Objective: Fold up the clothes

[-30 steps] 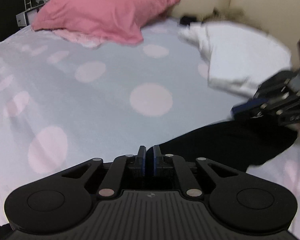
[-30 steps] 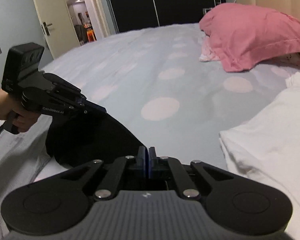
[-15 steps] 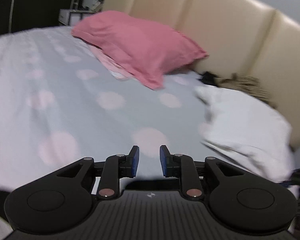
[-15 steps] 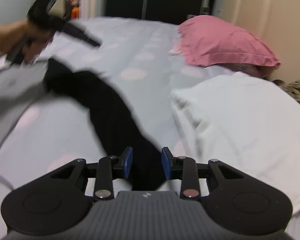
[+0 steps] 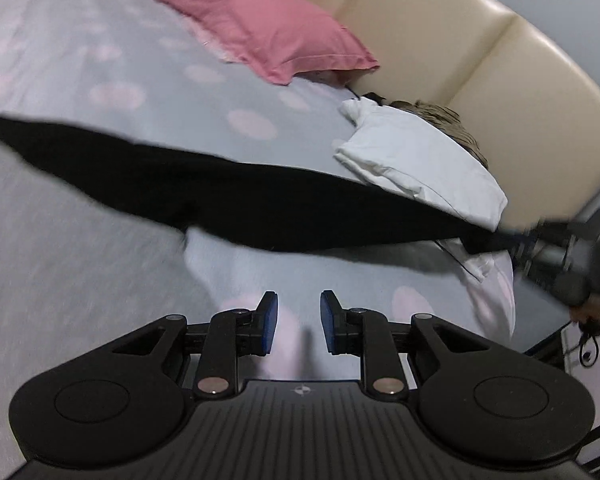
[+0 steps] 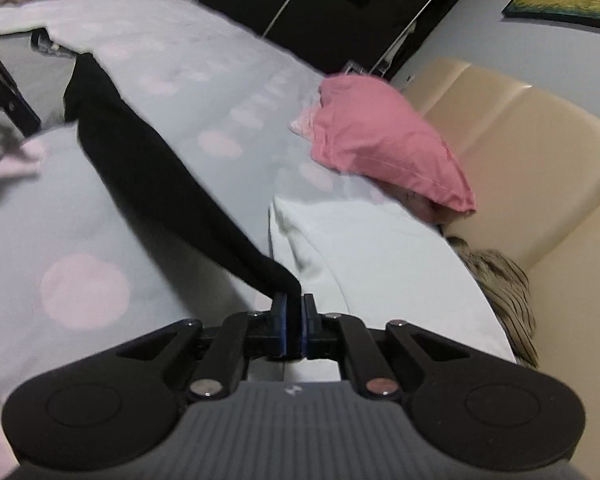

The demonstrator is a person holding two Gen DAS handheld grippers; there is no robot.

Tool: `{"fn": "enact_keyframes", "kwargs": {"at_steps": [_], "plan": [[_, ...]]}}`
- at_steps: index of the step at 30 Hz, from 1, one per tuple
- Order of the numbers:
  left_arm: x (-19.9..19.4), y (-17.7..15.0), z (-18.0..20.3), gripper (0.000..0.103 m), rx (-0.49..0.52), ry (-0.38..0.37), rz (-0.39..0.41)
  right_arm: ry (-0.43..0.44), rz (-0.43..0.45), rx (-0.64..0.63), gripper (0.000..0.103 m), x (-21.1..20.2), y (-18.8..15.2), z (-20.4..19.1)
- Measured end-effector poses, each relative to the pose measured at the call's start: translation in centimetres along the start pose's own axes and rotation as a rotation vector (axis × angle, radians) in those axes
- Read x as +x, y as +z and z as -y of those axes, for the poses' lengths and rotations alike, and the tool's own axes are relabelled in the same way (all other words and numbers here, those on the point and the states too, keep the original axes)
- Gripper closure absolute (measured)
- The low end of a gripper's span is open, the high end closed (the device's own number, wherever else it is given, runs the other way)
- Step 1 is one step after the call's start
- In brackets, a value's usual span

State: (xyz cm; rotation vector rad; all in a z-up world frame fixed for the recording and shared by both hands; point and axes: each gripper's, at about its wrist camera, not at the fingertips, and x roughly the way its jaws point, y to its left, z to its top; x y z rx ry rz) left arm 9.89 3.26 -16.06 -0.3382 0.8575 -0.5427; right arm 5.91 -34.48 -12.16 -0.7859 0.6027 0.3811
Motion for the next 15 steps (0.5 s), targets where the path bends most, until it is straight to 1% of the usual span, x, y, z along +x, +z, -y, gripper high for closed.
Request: {"fn": "enact_keyframes", "kwargs": {"at_steps": [1, 4, 6, 7, 8, 9, 10, 11, 12, 13, 15], "plan": [[-0.3, -0.3, -0.3, 0.083, -0.015, 0.000, -0.003, 0.031, -0.059, -0.057, 0.087, 0.6, -0.6, -0.8], [-0.8, -0.5, -0.3, 0.083, -0.013, 0.004, -0.004, 0.110, -0.221, -0.169, 0.087, 1.9, -2.3, -2.6], [-1.0, -0.6, -0.4, 0.083, -0.008, 0.006, -0.001, 0.173, -0.238, -0.103, 0.086, 1.3, -2.5, -1.9], [-1.0, -0.6, -0.4, 0.083, -0.011, 0.006, 0.000, 0.162, -0.216, -0.068, 0.083, 1.1, -2.3, -1.4], [-0.9, -0.7, -0.5, 0.083, -0.018, 0.005, 0.000, 0.143, -0.188, -0.034, 0.070, 0.8, -2.2, -0.8], [-0.8, -0.8, -0.5, 0.083, -0.027, 0.004, 0.001, 0.124, -0.160, 0.000, 0.068, 0.5, -2.0, -0.3], [-0.6, -1.0, -0.6, 0.083, -0.037, 0.003, 0.001, 0.123, -0.136, 0.020, 0.068, 0.4, -2.0, 0.0], [-0.6, -1.2, -0.6, 0.083, -0.048, 0.002, 0.003, 0.131, -0.110, 0.012, 0.069, 0.2, -1.8, -0.2], [-0.7, -1.4, -0.6, 0.083, -0.057, 0.000, 0.004, 0.132, -0.067, -0.032, 0.069, 0.0, -1.7, -1.0], [-0.7, -1.6, -0.7, 0.083, -0.066, -0.003, 0.005, 0.132, -0.052, -0.074, 0.070, 0.2, -1.5, -1.9], [-0.7, -2.0, -0.8, 0.083, -0.085, -0.007, 0.004, 0.131, -0.034, -0.156, 0.078, 0.7, -1.2, -3.6]]}}
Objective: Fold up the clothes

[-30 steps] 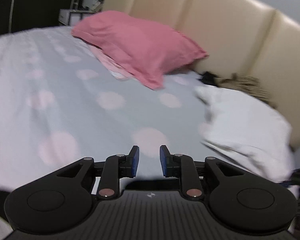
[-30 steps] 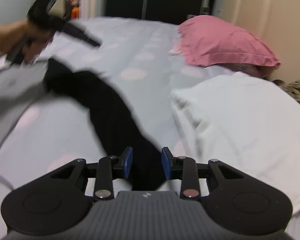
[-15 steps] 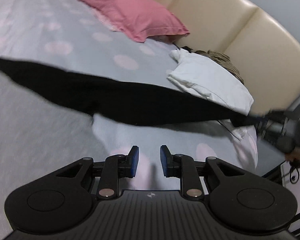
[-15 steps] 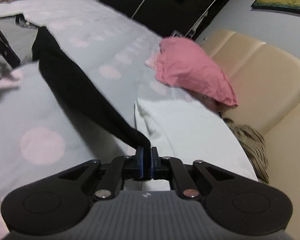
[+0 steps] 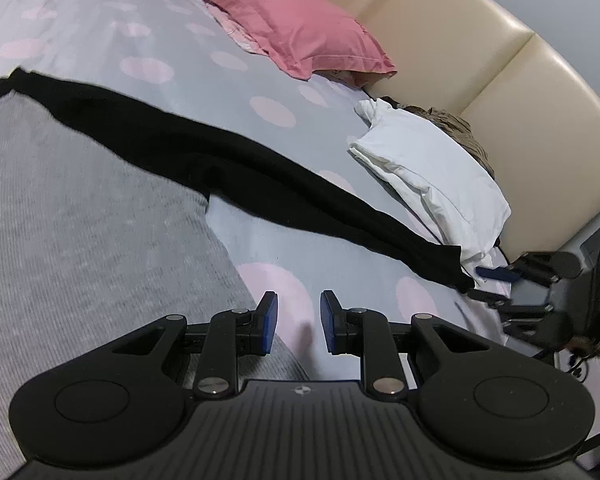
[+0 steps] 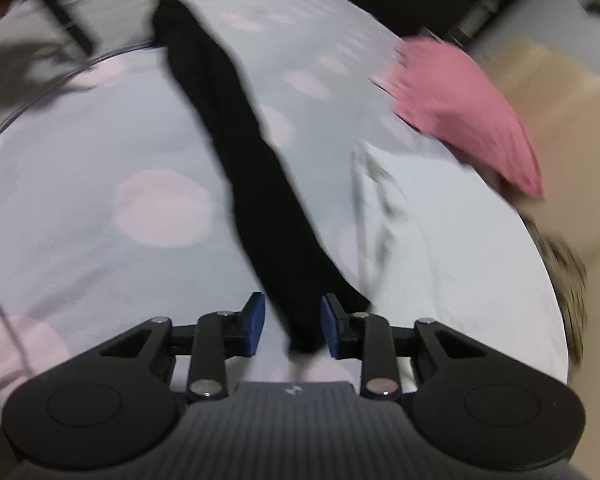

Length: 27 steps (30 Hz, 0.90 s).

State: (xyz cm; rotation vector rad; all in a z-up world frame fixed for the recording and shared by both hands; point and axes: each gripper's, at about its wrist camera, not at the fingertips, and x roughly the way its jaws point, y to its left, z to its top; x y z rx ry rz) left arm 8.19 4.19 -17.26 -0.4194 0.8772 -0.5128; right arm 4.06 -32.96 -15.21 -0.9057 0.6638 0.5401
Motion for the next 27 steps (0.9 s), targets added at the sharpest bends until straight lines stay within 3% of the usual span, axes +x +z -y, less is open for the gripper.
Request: {"fn": "enact_keyframes", "kwargs": {"at_steps": [5, 6, 8, 14, 22, 24, 26, 27], "plan": [[-0.2, -0.7, -0.4, 0.083, -0.027, -0.007, -0.003, -0.211, -0.055, -0.294, 0.072, 3.9, -0.6, -4.2], [-0.2, -0.9, -0.5, 0.083, -0.031, -0.008, -0.003, -0.234, -0.062, -0.330, 0.080, 4.5, -1.1, -4.6], [-0.3, -1.0, -0.6, 0.083, -0.036, -0.009, -0.002, -0.172, -0.080, -0.268, 0.095, 4.0, -1.3, -3.5], [-0.6, -1.2, -1.0, 0.083, -0.046, -0.005, 0.009, -0.099, -0.078, -0.005, 0.096, -2.6, -0.2, 2.7], [1.0, 0.7, 0.9, 0.083, -0.059, -0.039, 0.047, -0.044, -0.091, 0.048, 0.096, -4.5, 2.5, 4.0], [2.3, 1.2, 1.9, 0.077, -0.049, -0.060, 0.074, -0.045, -0.089, 0.056, 0.096, -4.9, 2.9, 4.1], [3.8, 1.2, 2.7, 0.062, -0.060, -0.072, 0.093, -0.061, -0.081, 0.071, 0.096, -5.4, 3.3, 4.6], [4.6, 1.0, 2.8, 0.060, -0.073, -0.070, 0.092, -0.078, -0.073, 0.084, 0.096, -5.8, 3.5, 5.1]]}}
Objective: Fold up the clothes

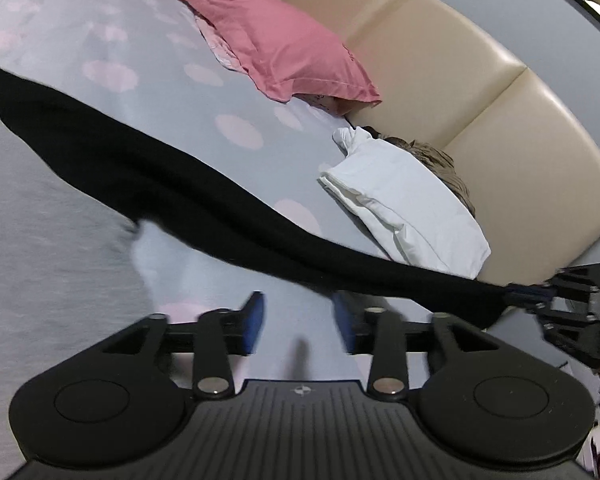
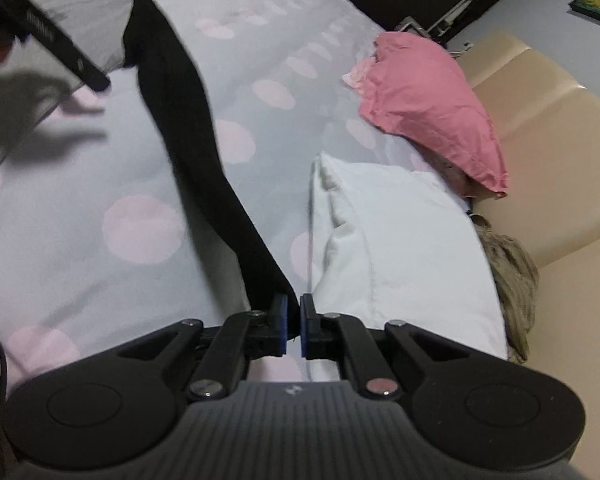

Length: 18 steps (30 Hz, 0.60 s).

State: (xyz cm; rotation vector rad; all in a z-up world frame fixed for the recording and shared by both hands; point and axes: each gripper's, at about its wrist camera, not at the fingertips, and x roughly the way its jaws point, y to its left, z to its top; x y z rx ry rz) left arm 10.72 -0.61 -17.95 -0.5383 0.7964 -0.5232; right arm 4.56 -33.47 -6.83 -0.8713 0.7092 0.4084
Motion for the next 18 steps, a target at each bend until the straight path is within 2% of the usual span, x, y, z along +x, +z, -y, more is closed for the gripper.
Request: {"fn": "enact_keyframes", "kwargs": {"at_steps": [4, 7, 11, 14, 18], "plan": [[1.5, -1.1, 0.5, 0.060, -0.036, -0.013, 0.010, -0.034, 0.048, 0.085, 0.096, -1.8, 1.0, 2.0], [1.7, -1.7, 0.6, 0.052, -0.065, -0.049, 0.070, -0.053, 0.071, 0.111, 0.097, -2.8, 1.6, 2.7], [2.1, -1.7, -0.5, 0.051, -0.188, -0.078, 0.123, -0.061, 0.076, 0.117, 0.097, -2.8, 1.6, 2.9], [1.6, -1.6, -0.9, 0.050, -0.241, -0.116, 0.195, -0.055, 0.068, 0.110, 0.097, -2.5, 1.4, 2.5], [2.0, -1.2, -1.6, 0.053, -0.307, -0.067, 0.206, -0.050, 0.069, 0.108, 0.096, -2.5, 1.1, 2.3]]}}
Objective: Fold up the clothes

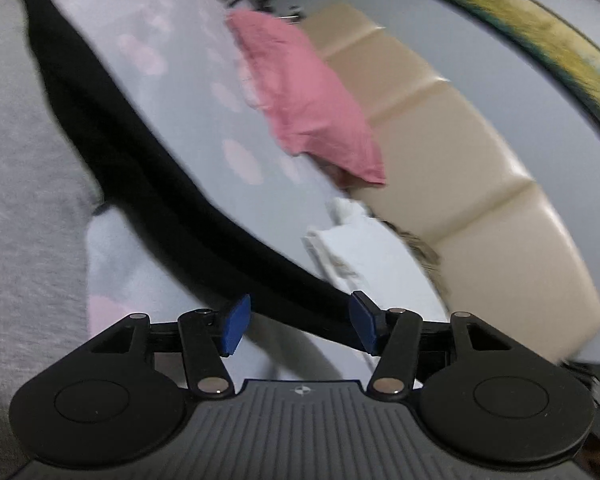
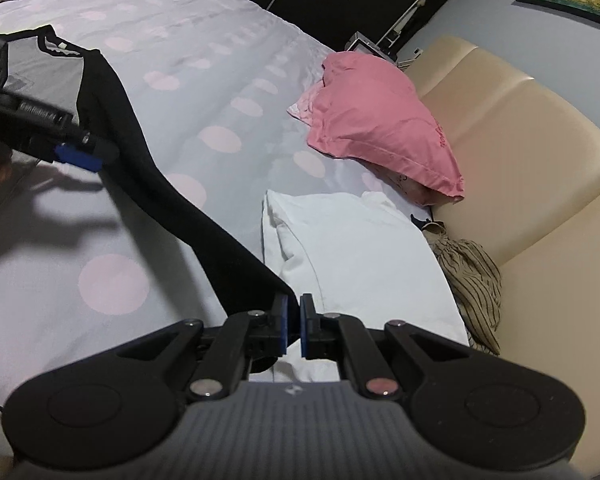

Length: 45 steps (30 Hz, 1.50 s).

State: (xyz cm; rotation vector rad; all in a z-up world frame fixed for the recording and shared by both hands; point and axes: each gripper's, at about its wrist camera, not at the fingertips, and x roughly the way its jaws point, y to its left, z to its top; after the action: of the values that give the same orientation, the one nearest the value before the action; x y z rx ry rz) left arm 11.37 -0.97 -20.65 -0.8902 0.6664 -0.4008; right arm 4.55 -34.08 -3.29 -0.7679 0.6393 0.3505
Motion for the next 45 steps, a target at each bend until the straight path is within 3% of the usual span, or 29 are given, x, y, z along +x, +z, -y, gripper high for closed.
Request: {"fn": "enact_keyframes", "kwargs": {"at_steps": [3, 9, 10, 11, 17, 19, 23, 25, 27, 28, 30, 32, 37, 39, 45], "plan": [[1.0, 0.0, -0.6, 0.066, -0.059, 0.048, -0.038, 0.001, 0.009, 0.005, 0.096, -0.2, 0.1, 0.0], [0.9, 0.0, -1.4, 0.067, -0.178, 0.021, -0.007, -0.010, 0.024, 0.012, 0.096, -0.9, 0.2, 0.0], [0.7, 0.0, -1.6, 0.082, -0.195, 0.015, 0.001, -0.009, 0.023, 0.012, 0.096, -1.1, 0.1, 0.0], [0.6, 0.1, -1.7, 0.102, -0.207, 0.015, 0.002, -0.007, 0.022, 0.013, 0.096, -1.2, 0.1, -0.1], [-2.0, -0.4, -0.1, 0.102, -0.139, -0.035, -0.031, -0.010, 0.000, 0.008, 0.096, -2.0, -0.6, -0.6], [-2.7, -1.0, -0.4, 0.102, -0.141, -0.003, -0.061, -0.005, -0.019, 0.005, 0.096, -1.9, -1.0, -0.9], [-2.5, -2.0, -2.7, 0.101, -0.158, 0.095, -0.156, 0.181, -0.150, -0.095, 0.095, 0.4, -2.8, -3.9], [-2.4, -2.2, -3.3, 0.101, -0.164, 0.068, -0.159, 0.352, -0.205, -0.161, 0.094, 1.7, -4.1, -5.8], [-2.5, -2.1, -3.1, 0.101, -0.133, 0.065, -0.165, 0.453, -0.235, -0.116, 0.094, 2.7, -4.4, -5.5], [-2.4, -2.1, -2.9, 0.101, -0.124, 0.067, -0.166, 0.470, -0.217, -0.091, 0.093, 2.8, -4.0, -5.0], [-2.4, -2.2, -2.7, 0.101, -0.120, 0.065, -0.167, 0.484, -0.152, -0.032, 0.073, 3.1, -2.6, -3.7], [-2.5, -2.2, -2.8, 0.101, -0.125, 0.059, -0.168, 0.501, -0.084, 0.011, 0.064, 4.2, -0.8, -2.7], [-2.4, -2.0, -3.0, 0.101, -0.138, 0.046, -0.168, 0.635, -0.030, 0.089, 0.066, 12.3, 4.3, -2.7], [-2.5, -2.0, -3.1, 0.101, -0.142, 0.041, -0.170, 0.685, -0.042, 0.141, 0.075, 16.3, 6.2, -3.1], [-2.5, -1.8, -3.4, 0.101, -0.151, 0.026, -0.182, 0.811, -0.055, 0.172, 0.076, 22.0, 10.2, -5.2]]}}
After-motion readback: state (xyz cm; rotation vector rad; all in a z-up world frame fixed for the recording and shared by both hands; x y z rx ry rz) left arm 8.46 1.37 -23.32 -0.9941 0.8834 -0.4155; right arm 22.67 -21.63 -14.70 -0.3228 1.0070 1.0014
